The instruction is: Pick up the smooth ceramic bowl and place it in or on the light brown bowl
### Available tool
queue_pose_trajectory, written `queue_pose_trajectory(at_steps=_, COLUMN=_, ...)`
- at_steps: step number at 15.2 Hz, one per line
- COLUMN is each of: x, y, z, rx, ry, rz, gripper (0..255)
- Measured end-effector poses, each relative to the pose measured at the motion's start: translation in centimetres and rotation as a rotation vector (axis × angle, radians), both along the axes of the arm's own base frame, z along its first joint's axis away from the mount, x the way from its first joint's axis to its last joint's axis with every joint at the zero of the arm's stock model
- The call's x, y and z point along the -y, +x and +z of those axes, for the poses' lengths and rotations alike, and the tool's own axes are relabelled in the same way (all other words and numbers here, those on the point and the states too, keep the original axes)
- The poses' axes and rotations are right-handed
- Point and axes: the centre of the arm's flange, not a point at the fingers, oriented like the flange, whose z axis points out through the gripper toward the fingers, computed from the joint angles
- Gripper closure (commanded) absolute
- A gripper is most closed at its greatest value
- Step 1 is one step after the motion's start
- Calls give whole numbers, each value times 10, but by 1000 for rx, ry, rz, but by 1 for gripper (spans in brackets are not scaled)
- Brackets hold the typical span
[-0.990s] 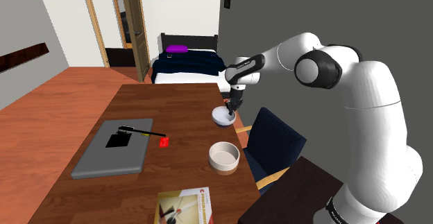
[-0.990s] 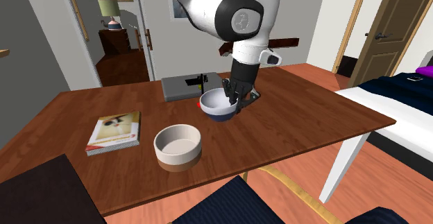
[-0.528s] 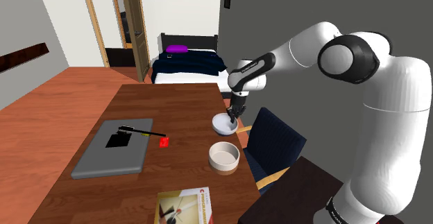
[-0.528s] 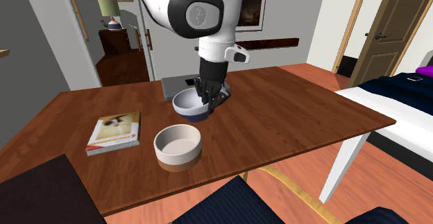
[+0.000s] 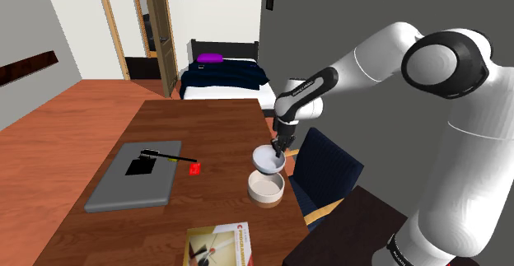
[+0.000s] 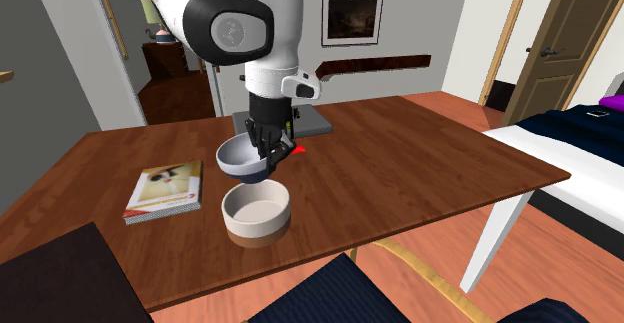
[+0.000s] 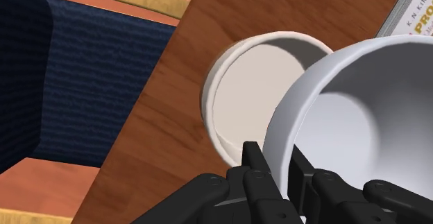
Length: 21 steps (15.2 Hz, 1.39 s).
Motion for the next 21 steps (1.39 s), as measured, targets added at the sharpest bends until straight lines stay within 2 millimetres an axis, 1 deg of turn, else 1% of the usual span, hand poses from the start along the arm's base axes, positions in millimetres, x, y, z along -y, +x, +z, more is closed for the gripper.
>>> queue_pose_trajectory(at_steps=5, x=0, y=-2, z=-26, rx=0, ry=0, rz=0, gripper=255)
queue_pose_trajectory(at_steps=14, x=1, y=0, z=-73, rx=0, ry=0, rz=0, gripper=255)
queue_pose_trajectory(at_steps=20, x=0, y=-1, z=-76, rx=0, ry=0, rz=0, gripper=255)
queue_pose_trajectory(at_steps=21, x=0, y=-1, z=-76, rx=0, ry=0, rz=0, gripper=0)
